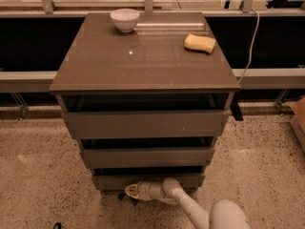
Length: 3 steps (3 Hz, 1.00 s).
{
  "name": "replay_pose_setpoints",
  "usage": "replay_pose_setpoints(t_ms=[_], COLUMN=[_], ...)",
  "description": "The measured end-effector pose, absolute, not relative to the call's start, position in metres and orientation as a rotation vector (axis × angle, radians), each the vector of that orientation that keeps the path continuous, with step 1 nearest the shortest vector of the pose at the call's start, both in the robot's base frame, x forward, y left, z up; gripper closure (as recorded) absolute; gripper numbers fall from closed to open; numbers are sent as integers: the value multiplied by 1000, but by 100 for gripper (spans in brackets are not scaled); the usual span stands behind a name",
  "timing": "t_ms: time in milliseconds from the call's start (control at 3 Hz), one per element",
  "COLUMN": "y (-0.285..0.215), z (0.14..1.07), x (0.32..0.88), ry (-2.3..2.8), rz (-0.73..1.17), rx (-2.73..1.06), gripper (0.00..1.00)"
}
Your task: Close bottom drawer
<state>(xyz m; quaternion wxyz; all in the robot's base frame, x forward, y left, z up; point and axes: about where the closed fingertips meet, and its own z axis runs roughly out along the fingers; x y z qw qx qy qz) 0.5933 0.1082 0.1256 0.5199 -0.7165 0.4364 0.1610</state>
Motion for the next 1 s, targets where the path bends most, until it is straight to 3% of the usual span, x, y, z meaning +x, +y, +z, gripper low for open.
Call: replay_pose_setpoints(t_ms=[1000], y=[79], z=[137], x=[535], ry=[988], rz=[569], rx=[-1723], gripper=[100])
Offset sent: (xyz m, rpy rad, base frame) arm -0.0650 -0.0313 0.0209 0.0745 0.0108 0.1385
